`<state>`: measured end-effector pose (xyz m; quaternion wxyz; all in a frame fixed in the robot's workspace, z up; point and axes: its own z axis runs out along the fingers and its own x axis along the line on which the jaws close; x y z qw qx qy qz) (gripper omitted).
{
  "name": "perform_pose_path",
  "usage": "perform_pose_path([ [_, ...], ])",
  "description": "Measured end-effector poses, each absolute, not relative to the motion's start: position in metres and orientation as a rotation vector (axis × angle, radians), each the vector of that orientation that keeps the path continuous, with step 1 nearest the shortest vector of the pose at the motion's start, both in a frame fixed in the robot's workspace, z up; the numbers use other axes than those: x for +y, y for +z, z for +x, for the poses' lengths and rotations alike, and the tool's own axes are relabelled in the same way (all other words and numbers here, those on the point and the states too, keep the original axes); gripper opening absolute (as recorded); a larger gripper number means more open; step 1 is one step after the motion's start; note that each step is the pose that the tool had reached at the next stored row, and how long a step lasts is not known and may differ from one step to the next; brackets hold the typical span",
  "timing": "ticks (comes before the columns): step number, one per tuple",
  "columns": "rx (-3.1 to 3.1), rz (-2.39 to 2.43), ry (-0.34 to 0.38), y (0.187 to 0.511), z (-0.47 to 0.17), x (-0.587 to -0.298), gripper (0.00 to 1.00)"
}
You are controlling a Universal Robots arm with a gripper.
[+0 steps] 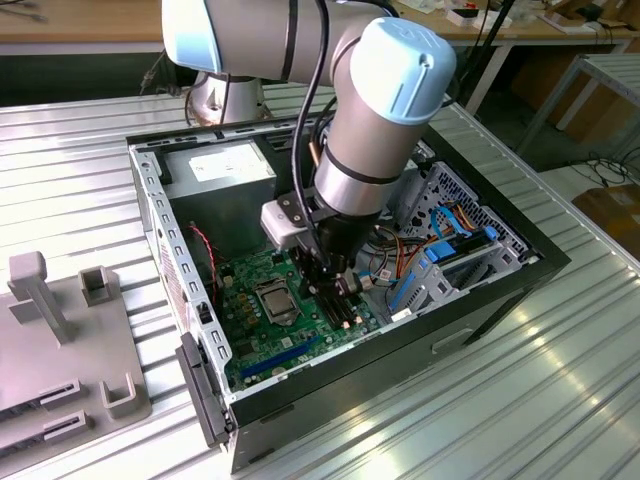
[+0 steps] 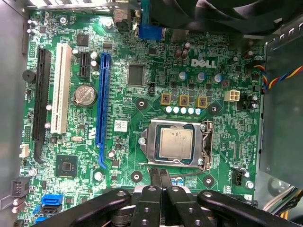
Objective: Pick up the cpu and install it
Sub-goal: 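Install the first cpu locking lever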
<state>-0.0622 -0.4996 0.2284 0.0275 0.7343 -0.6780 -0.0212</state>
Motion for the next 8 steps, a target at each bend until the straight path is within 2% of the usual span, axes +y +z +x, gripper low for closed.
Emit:
perform_pose_path([
  [8,-2.093,2.267,-0.066,0.2237,-0.0622,-0.4985,0.11],
])
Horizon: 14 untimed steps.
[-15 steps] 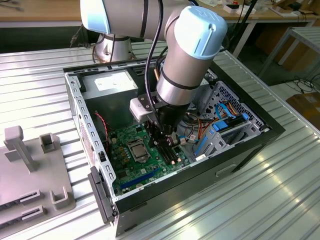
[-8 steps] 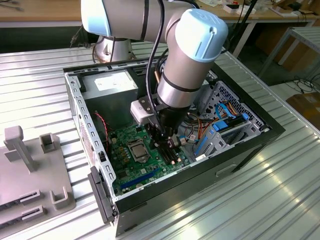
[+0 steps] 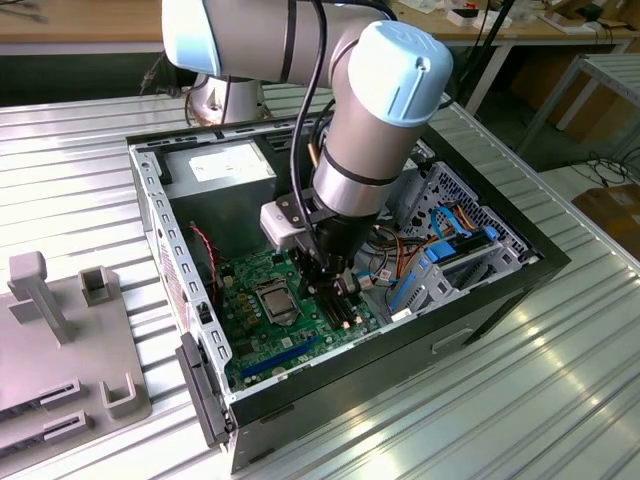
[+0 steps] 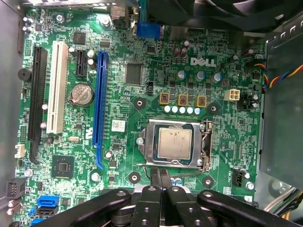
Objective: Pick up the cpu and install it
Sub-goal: 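Install the first cpu locking lever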
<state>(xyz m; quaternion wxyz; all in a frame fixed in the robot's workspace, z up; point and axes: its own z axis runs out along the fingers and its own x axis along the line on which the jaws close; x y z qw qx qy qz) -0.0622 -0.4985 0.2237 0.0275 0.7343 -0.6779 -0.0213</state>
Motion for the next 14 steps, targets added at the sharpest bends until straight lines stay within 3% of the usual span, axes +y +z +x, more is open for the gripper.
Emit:
perform_pose_path([
  [14,-2.093,2.267,-0.065,0.2191,-0.0621,-0.5044,0.11],
])
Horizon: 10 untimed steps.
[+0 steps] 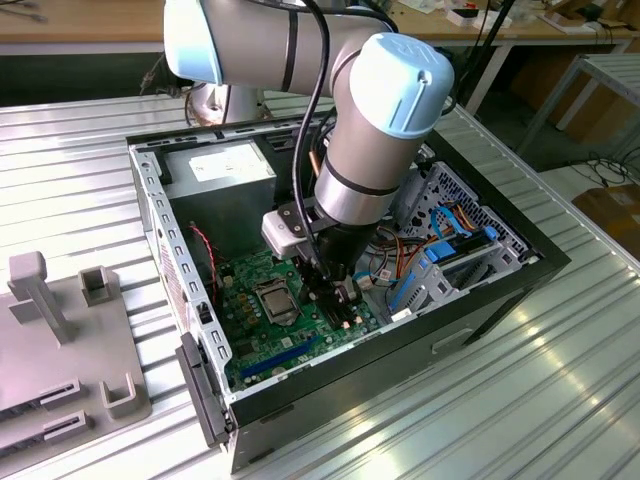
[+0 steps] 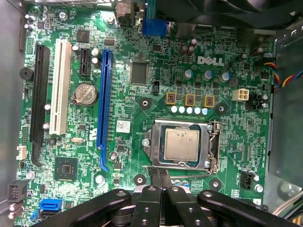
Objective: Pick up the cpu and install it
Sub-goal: 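Install the first cpu locking lever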
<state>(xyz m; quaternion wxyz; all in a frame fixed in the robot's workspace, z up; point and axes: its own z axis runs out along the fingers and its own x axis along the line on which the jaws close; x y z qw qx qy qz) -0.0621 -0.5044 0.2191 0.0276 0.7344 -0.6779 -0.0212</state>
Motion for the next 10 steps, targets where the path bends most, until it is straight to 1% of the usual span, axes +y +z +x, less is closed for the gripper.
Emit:
perform_pose_path([
  [10,-2.093,2.268,-0.065,0.2183,-0.062,-0.5038,0.11],
])
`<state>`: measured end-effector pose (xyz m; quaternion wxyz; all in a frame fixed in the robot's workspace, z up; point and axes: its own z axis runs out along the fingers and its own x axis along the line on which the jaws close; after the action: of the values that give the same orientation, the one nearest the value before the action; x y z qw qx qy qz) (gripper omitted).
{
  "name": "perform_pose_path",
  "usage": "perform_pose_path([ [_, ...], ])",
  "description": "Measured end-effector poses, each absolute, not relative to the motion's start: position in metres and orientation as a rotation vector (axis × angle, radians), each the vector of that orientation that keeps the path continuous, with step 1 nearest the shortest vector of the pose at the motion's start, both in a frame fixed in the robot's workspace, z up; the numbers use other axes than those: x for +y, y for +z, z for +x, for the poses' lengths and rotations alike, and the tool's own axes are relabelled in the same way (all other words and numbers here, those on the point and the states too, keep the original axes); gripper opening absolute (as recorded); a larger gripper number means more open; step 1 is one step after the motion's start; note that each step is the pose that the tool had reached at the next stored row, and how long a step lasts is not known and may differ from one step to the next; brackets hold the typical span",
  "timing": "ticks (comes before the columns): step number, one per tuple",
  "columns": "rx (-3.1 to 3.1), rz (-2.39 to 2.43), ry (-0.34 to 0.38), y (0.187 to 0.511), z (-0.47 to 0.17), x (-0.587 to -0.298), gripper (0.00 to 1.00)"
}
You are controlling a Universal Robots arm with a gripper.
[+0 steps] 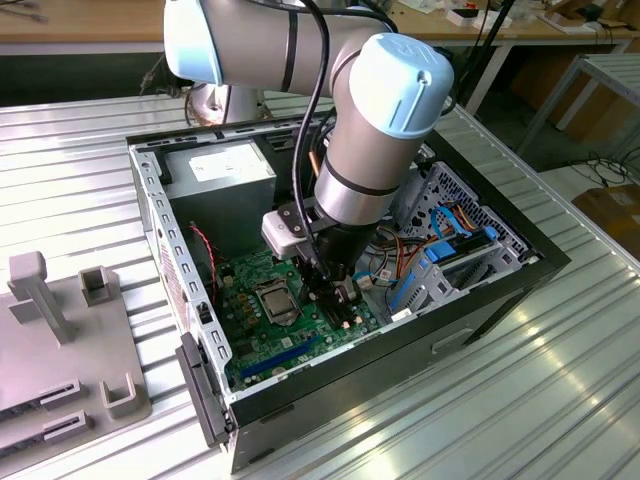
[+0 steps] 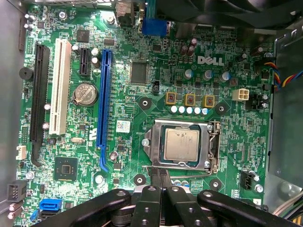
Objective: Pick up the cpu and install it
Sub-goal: 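Install the first cpu locking lever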
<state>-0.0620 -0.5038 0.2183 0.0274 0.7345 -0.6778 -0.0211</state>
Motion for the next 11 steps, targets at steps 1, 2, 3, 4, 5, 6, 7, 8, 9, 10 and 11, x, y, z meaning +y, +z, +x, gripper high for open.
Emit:
perform_pose_path([
  [1,-2.093,2.268,-0.064,0.2182,-0.062,-0.5035,0.11],
  [2,-2.093,2.268,-0.063,0.218,-0.0621,-0.5029,0.11],
  [3,-2.094,2.268,-0.063,0.2177,-0.0621,-0.5021,0.11],
  [4,-2.094,2.269,-0.063,0.2174,-0.062,-0.5016,0.11],
  [5,-2.094,2.269,-0.062,0.2172,-0.062,-0.5012,0.11],
  [6,-2.093,2.269,-0.061,0.217,-0.0619,-0.5011,0.11],
  [7,-2.093,2.268,-0.06,0.2168,-0.062,-0.5011,0.11],
  [8,-2.092,2.267,-0.058,0.2166,-0.062,-0.501,0.11],
  [9,-2.091,2.265,-0.054,0.2165,-0.062,-0.501,0.11],
  [10,-2.09,2.264,-0.054,0.2165,-0.062,-0.5011,0.11],
  [11,-2.09,2.264,-0.053,0.2165,-0.062,-0.5011,0.11],
])
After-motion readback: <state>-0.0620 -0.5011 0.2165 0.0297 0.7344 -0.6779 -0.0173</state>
